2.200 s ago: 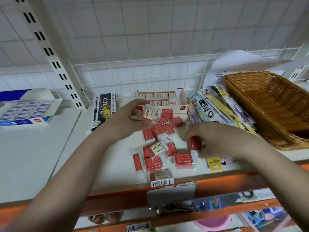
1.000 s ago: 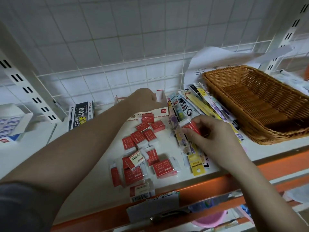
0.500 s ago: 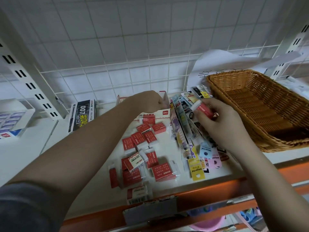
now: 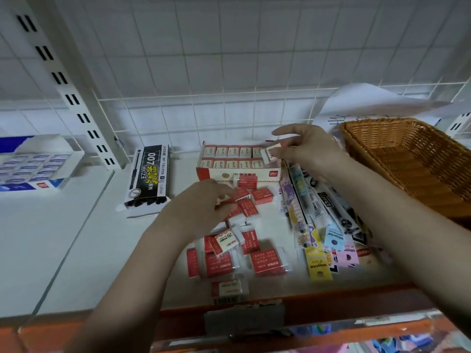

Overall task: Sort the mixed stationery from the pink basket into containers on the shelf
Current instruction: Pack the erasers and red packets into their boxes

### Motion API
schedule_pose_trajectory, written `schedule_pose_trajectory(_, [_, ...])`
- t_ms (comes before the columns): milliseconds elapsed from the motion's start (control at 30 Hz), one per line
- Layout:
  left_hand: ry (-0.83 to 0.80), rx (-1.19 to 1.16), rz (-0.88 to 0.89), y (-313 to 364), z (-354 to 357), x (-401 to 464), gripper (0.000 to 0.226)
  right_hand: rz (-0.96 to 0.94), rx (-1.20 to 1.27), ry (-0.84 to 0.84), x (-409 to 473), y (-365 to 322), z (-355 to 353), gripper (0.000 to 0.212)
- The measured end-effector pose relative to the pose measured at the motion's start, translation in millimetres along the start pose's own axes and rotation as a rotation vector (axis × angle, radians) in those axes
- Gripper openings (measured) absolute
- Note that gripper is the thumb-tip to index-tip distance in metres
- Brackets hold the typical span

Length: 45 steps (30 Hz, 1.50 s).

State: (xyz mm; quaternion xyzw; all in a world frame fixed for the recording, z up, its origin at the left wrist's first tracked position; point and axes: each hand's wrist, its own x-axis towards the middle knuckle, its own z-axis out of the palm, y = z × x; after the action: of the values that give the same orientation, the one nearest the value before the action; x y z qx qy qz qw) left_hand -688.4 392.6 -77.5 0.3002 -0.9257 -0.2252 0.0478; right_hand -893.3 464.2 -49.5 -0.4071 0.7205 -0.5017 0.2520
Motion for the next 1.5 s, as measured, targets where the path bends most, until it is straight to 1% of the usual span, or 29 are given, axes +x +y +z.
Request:
schedule_pose_trajectory(67, [0.016, -0.058, -0.037, -6, 6, -4, 0.032, 0.052, -0.014, 0.022, 13, 3, 0, 0.022])
schedule_pose_trajectory(167, [-0.037, -0.085, -0.08, -14, 8, -8, 0.041, 0.065, -0.015, 0.024, 26, 2, -2, 0.005])
schedule_pose_trajectory(267, [-0.094, -0.128, -0.071, -20, 6, -12, 0.045, 0.14, 0.184, -0.061, 28, 0, 0, 0.002])
schedule_pose_trajectory(333, [-0.096, -0.128, -0.068, -20, 4, -14, 0.047, 0.159, 0.253, -0.03, 28, 1, 3, 0.008])
schedule_pose_trajectory(400, [-0.084, -0.113, -0.088, -19, 2, -14, 0.045, 0.172, 0.289, -0.006, 31, 3, 5, 0.014])
schedule_pose_trajectory(467, [-0.084, -0.141, -0.135, -21, 2, -13, 0.04, 0.238, 0.377, -0.031, 33, 3, 5, 0.009])
schedule_pose_trajectory(500, [-0.083, -0.182, -0.167, -23, 2, -14, 0.032, 0.263, 0.409, -0.052, 34, 3, 4, 0.007])
schedule_pose_trajectory(533, [-0.074, -0.226, -0.193, -24, 3, -14, 0.02, 0.274, 0.407, -0.076, 35, 1, 4, 0.005])
schedule_pose_trajectory(567, [-0.06, -0.257, -0.21, -25, 4, -15, 0.012, 0.269, 0.376, -0.102, 36, 0, 3, 0.005])
schedule_pose_trajectory(600, [-0.051, -0.265, -0.217, -26, 5, -16, 0.011, 0.257, 0.338, -0.128, 38, -2, 3, 0.006])
schedule_pose_trajectory(667, [-0.041, -0.251, -0.231, -27, 6, -18, 0.017, 0.241, 0.203, -0.182, 39, -8, 3, 0.013])
schedule_pose_trajectory(700, [-0.036, -0.253, -0.241, -27, 6, -20, 0.021, 0.227, 0.06, -0.213, 39, -12, 2, 0.018])
schedule_pose_trajectory(767, [-0.027, -0.27, -0.255, -27, 5, -21, 0.026, 0.166, -0.345, -0.273, 39, -18, 1, 0.024])
schedule_pose_trajectory(800, [-0.028, -0.255, -0.247, -27, 4, -22, 0.026, 0.137, -0.486, -0.295, 40, -20, 1, 0.025])
schedule_pose_trajectory(833, [-0.038, -0.229, -0.232, -27, 2, -24, 0.024, 0.123, -0.556, -0.304, 41, -20, 2, 0.028])
schedule_pose_trajectory(900, [-0.077, -0.167, -0.178, -28, -1, -26, 0.019, 0.135, -0.593, -0.291, 44, -17, 7, 0.031])
schedule_pose_trajectory(1033, [-0.118, -0.171, -0.077, -29, -4, -27, 0.029, 0.221, -0.501, -0.313, 47, -15, 14, 0.029])
schedule_pose_trajectory(1067, [-0.14, -0.169, -0.059, -29, -5, -27, 0.03, 0.222, -0.524, -0.334, 48, -16, 14, 0.031])
schedule_pose_trajectory(1167, [-0.244, -0.108, 0.017, -30, -9, -24, 0.034, 0.174, -0.799, -0.408, 57, -16, 14, 0.038])
schedule_pose_trajectory(1233, [-0.315, -0.068, 0.054, -34, -13, -23, 0.039, 0.165, -0.955, -0.489, 63, -16, 16, 0.042])
schedule_pose_trajectory(1300, [-0.363, -0.024, 0.071, -38, -16, -22, 0.045, 0.102, -1.117, -0.524, 64, -19, 19, 0.044])
schedule_pose_trajectory(1333, [-0.37, 0.006, 0.08, -40, -16, -22, 0.048, 0.061, -1.183, -0.523, 63, -21, 18, 0.045])
schedule_pose_trajectory(1400, [-0.344, 0.035, 0.09, -42, -14, -21, 0.049, -0.02, -1.238, -0.52, 61, -22, 15, 0.041])
schedule_pose_trajectory(1500, [-0.232, 0.033, 0.099, -41, -8, -19, 0.033, -0.129, -1.234, -0.517, 57, -9, 11, 0.024])
